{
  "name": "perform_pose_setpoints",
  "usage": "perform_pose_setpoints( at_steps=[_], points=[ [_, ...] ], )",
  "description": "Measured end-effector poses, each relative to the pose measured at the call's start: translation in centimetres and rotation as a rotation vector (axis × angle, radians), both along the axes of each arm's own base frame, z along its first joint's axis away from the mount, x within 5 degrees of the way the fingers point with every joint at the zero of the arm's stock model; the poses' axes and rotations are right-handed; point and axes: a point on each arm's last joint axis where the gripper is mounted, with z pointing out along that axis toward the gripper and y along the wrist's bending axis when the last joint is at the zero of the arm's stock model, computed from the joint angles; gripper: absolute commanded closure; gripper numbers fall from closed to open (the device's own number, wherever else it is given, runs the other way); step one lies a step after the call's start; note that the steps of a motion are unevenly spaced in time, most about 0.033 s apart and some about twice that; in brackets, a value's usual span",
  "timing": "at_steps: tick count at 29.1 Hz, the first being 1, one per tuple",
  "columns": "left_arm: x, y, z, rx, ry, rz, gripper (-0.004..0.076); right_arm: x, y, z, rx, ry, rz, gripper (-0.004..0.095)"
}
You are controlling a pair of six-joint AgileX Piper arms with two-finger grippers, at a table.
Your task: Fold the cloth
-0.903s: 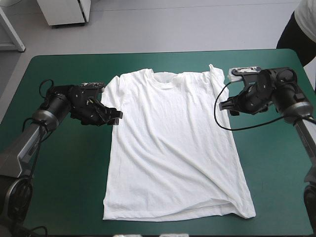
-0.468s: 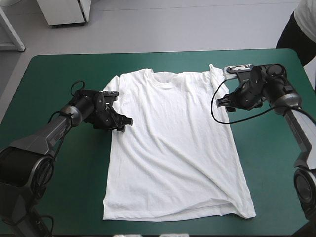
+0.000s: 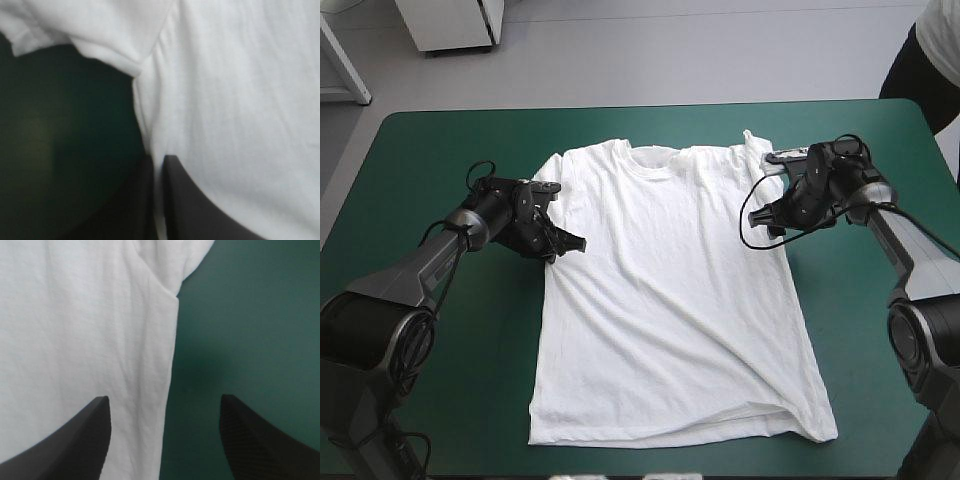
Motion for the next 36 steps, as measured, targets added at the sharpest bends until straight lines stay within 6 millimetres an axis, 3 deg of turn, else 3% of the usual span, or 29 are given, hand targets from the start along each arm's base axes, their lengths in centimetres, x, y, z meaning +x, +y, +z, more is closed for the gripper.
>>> perform_pose_setpoints(
  at_steps=[7, 12, 15, 21, 32, 36],
  points=[
    [0.1, -0.2, -0.1, -0.016, -0.009, -0.014, 0.0734, 1.1, 0.7, -2.2, 0.029, 0.014, 0.006, 0.0315],
    [0.2, -0.3, -0.1, -0.03, -0.019, -0.021, 0.0734, 1.6, 1.6, -4.2, 0.024, 0.046, 0.025, 0.0382],
    [0.3, -0.4, -0.1, -0.035, -0.023, -0.027, 0.0734, 1.8, 2.0, -4.6, -0.004, 0.048, 0.049, 0.0508],
    [0.4, -0.5, -0.1, -0.046, -0.029, -0.021, 0.0734, 2.0, 3.0, -5.0, -0.018, 0.064, 0.077, 0.0924],
    [0.1, -0.4, 1.0, -0.046, -0.07, -0.048, 0.0734, 1.6, 3.5, -4.3, -0.008, 0.052, 0.081, 0.0921],
    [-1.4, 0.0, 3.8, -0.048, -0.097, -0.057, 0.0734, 1.0, 3.5, -1.7, -0.016, 0.044, 0.089, 0.0921]
  ],
)
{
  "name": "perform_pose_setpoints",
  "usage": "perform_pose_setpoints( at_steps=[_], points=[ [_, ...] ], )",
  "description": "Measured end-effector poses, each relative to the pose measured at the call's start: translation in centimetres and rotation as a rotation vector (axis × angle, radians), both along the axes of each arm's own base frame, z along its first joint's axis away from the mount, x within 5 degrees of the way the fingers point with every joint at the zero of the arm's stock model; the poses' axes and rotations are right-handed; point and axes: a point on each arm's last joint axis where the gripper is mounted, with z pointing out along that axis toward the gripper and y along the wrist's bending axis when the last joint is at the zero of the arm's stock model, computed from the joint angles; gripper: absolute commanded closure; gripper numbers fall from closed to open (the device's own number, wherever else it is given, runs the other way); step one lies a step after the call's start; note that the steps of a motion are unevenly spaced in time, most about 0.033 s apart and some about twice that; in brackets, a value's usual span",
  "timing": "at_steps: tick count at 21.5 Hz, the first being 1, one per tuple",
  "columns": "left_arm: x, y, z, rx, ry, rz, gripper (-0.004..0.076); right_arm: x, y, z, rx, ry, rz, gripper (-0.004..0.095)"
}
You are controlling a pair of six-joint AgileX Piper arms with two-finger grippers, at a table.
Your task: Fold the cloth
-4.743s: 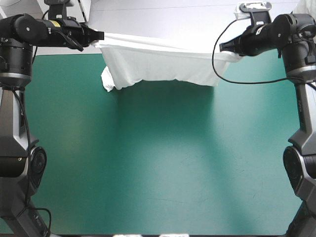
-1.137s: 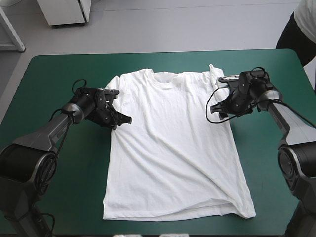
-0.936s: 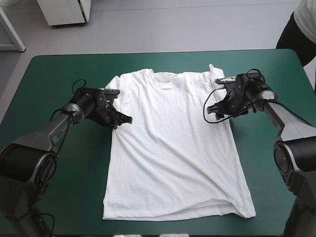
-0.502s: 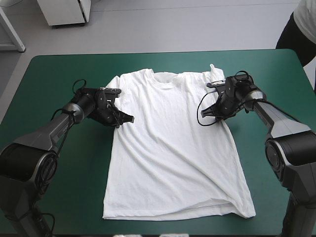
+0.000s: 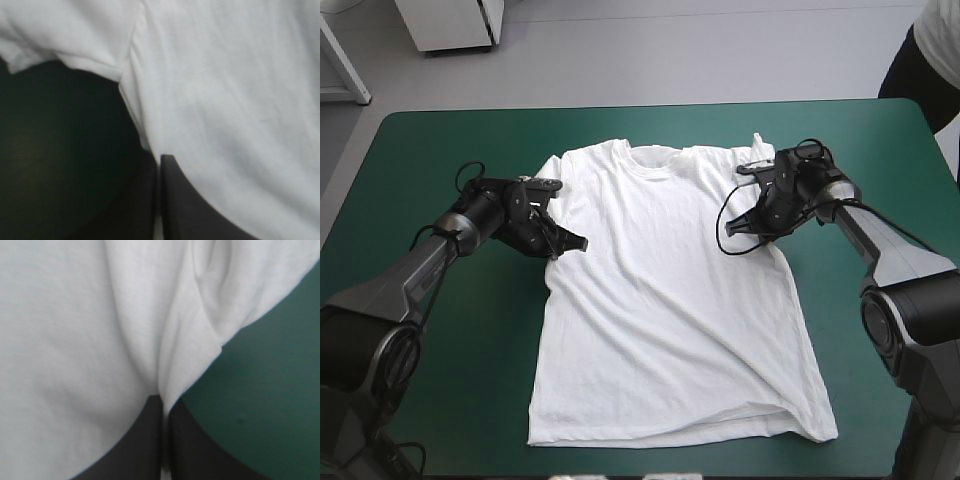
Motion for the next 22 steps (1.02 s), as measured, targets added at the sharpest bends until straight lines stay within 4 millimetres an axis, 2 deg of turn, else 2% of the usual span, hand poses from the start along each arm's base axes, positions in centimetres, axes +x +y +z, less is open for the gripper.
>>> perform_pose_setpoints(
  at_steps=[1, 2, 3, 5, 11, 13, 16, 22],
  points=[
    [-0.3, 0.1, 0.9, -0.001, -0.019, -0.002, 0.0734, -0.1, 0.0, 1.2, 0.006, -0.022, -0.002, 0.0921],
    [-1.0, 0.3, 3.2, -0.009, -0.063, -0.006, 0.0734, -0.5, -0.1, 3.6, 0.018, -0.07, -0.005, 0.0921],
    [-1.3, 0.4, 4.1, -0.012, -0.083, -0.007, 0.0734, -0.8, -0.2, 4.9, 0.022, -0.095, -0.005, 0.0921],
    [-2.5, 0.6, 7.9, -0.029, -0.157, -0.013, 0.0734, -2.1, -0.5, 8.8, 0.04, -0.165, -0.007, 0.0921],
    [-6.4, 1.6, 18.4, -0.071, -0.367, -0.039, 0.0734, -7.1, -1.8, 16.3, 0.091, -0.324, -0.032, 0.0921],
    [-7.5, 1.8, 21.0, -0.084, -0.422, -0.043, 0.0734, -8.8, -2.2, 18.3, 0.11, -0.376, -0.041, 0.0921],
    [-8.5, 2.0, 23.9, -0.116, -0.514, -0.046, 0.0734, -10.3, -2.6, 20.6, 0.138, -0.468, -0.046, 0.0921],
    [-8.3, 1.9, 25.8, -0.155, -0.653, -0.033, 0.0734, -10.2, -2.5, 24.3, 0.185, -0.64, -0.046, 0.0921]
  ],
)
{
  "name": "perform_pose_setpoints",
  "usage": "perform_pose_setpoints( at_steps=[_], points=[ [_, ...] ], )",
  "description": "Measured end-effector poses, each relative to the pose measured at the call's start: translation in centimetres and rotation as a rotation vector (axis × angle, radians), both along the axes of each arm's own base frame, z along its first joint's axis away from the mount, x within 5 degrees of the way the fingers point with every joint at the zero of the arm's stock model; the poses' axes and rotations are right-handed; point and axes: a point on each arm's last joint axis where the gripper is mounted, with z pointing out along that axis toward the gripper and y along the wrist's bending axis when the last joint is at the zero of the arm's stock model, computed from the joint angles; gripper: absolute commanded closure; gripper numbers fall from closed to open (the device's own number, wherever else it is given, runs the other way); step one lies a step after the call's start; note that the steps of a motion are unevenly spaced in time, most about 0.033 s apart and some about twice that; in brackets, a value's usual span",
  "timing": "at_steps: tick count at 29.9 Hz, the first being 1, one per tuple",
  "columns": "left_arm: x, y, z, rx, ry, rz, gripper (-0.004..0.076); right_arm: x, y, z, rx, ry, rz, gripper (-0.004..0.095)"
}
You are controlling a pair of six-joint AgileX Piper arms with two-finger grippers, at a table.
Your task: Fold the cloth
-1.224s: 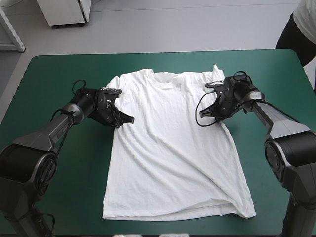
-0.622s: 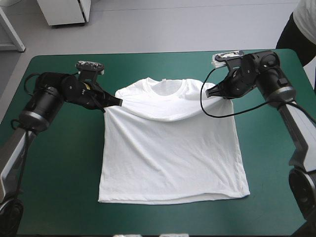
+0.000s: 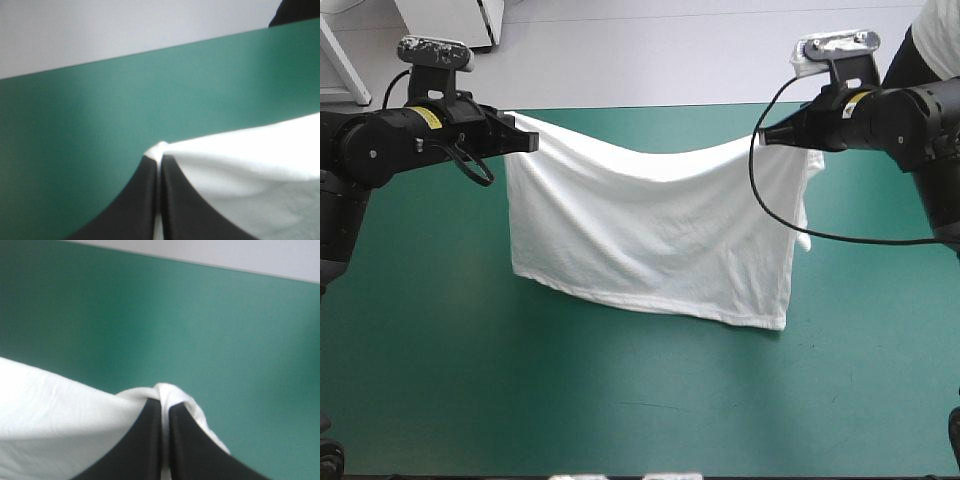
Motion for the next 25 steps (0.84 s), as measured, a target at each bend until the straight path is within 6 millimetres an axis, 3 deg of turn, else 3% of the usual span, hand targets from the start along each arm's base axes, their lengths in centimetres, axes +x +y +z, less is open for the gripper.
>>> perform_pose_setpoints(
  at_steps=[6, 13, 19, 25],
  points=[
    [1.6, -0.3, 1.5, -0.046, -0.164, 0.019, 0.0734, 2.6, 0.2, 2.5, 0.049, -0.147, -0.023, 0.0922],
    [7.3, -1.2, 2.6, -0.101, -0.332, 0.046, 0.0734, 8.4, -1.1, 3.2, 0.093, -0.274, -0.085, 0.0922],
    [12.4, -1.0, 0.6, -0.132, -0.279, 0.064, 0.0734, 12.0, -2.1, 1.5, 0.148, -0.258, -0.064, 0.0921],
    [12.7, -1.2, -2.2, -0.107, -0.085, 0.036, 0.0734, 12.6, -2.5, -0.8, 0.149, -0.132, -0.053, 0.0921]
  ],
)
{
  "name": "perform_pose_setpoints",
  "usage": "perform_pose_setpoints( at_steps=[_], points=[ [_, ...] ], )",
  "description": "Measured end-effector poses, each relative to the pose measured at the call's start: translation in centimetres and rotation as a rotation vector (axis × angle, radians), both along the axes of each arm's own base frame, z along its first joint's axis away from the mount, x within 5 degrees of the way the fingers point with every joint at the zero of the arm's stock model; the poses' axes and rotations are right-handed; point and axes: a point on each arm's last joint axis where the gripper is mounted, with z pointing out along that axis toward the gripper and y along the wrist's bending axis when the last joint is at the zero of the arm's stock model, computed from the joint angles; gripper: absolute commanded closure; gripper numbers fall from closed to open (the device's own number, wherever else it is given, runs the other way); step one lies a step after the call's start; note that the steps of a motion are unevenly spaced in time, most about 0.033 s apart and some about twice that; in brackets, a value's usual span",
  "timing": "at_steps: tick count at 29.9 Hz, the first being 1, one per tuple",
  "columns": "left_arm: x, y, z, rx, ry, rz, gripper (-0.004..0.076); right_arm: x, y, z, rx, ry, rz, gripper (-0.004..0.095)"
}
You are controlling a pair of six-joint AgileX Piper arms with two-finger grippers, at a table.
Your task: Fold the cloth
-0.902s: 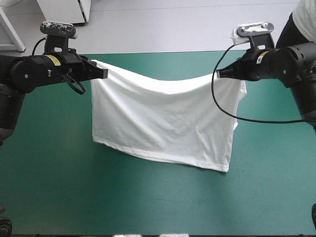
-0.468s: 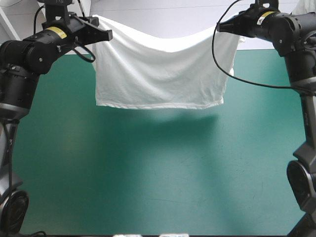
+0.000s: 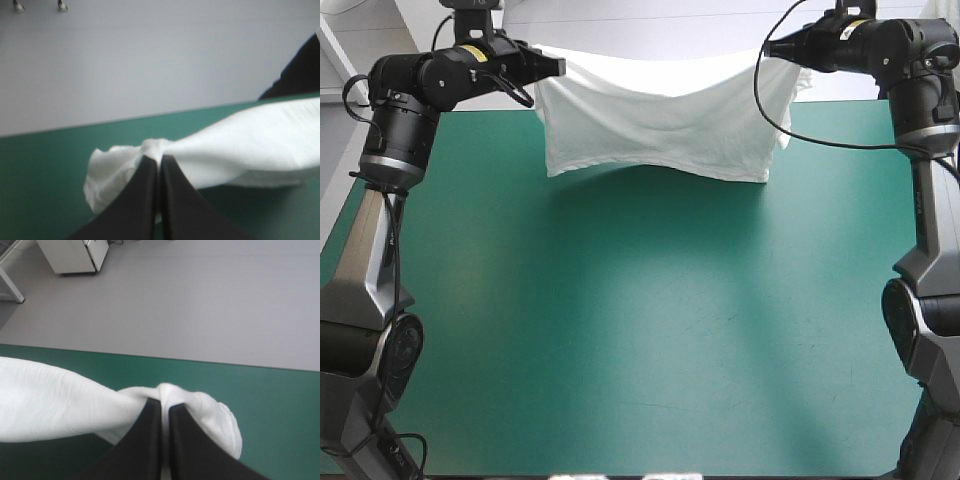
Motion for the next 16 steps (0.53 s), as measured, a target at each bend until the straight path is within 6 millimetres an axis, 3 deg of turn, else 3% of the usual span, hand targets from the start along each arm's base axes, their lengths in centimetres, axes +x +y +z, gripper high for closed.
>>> perform_pose_setpoints(
  at_steps=[4, 9, 16],
  points=[
    [-0.8, -0.3, -3.1, 0.02, 0.202, -0.053, 0.0734, -0.2, 0.1, -2.9, -0.008, 0.149, 0.037, 0.0921],
    [-2.7, -0.2, -6.8, 0.058, 0.421, -0.083, 0.0734, -2.0, 0.5, -7.9, 0.002, 0.4, 0.09, 0.0921],
    [-8.0, 0.8, -8.8, 0.08, 0.545, -0.091, 0.0734, -5.7, 0.7, -11.9, 0.02, 0.618, 0.136, 0.0921]
  ],
)
